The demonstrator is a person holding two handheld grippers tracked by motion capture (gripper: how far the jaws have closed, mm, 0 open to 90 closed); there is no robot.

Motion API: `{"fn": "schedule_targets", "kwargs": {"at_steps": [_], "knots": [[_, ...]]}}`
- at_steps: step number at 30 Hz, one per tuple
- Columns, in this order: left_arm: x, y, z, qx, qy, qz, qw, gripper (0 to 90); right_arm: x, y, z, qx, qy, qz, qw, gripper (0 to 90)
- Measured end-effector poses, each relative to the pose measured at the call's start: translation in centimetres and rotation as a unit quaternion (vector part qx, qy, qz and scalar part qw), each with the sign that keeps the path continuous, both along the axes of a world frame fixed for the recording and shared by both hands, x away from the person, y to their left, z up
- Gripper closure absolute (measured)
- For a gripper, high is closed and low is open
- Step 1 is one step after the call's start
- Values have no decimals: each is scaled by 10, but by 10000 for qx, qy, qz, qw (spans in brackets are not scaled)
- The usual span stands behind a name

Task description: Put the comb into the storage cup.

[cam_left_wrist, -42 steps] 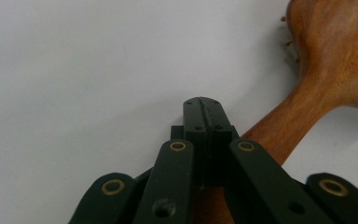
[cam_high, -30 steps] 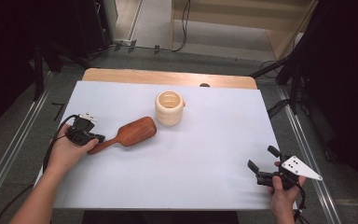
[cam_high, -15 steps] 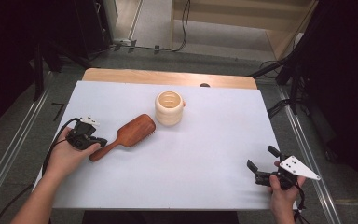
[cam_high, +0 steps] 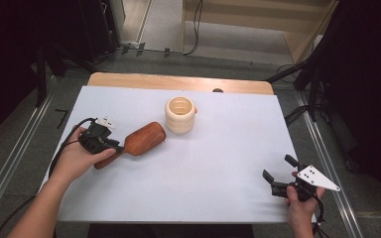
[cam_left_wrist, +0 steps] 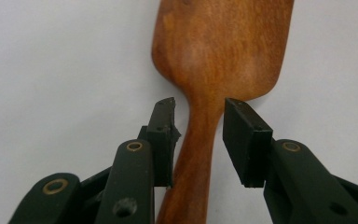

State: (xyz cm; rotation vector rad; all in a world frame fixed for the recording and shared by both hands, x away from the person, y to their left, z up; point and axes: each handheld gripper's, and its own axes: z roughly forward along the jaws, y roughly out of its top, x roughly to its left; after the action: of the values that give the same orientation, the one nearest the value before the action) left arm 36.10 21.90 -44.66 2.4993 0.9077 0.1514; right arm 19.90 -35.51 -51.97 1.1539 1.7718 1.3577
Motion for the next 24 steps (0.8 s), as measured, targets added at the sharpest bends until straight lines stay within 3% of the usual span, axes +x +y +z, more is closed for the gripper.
{"fn": "schedule_targets", "kwargs": {"at_steps": [2,8,17,24], "knots": [[-1,-5,-3,193,25,-115,9997,628,0,0,0,20,8,-17,10000,0],[0,-13,-13,506,55,-175,9985,622,0,0,0,-4,17,-16,10000,0],[5,-20,-25,676,138,-160,9975,627,0,1,0,-21,21,-27,10000,0],[4,-20,-26,644,42,-223,9977,712,1,1,0,-63,49,-38,10000,0]]}}
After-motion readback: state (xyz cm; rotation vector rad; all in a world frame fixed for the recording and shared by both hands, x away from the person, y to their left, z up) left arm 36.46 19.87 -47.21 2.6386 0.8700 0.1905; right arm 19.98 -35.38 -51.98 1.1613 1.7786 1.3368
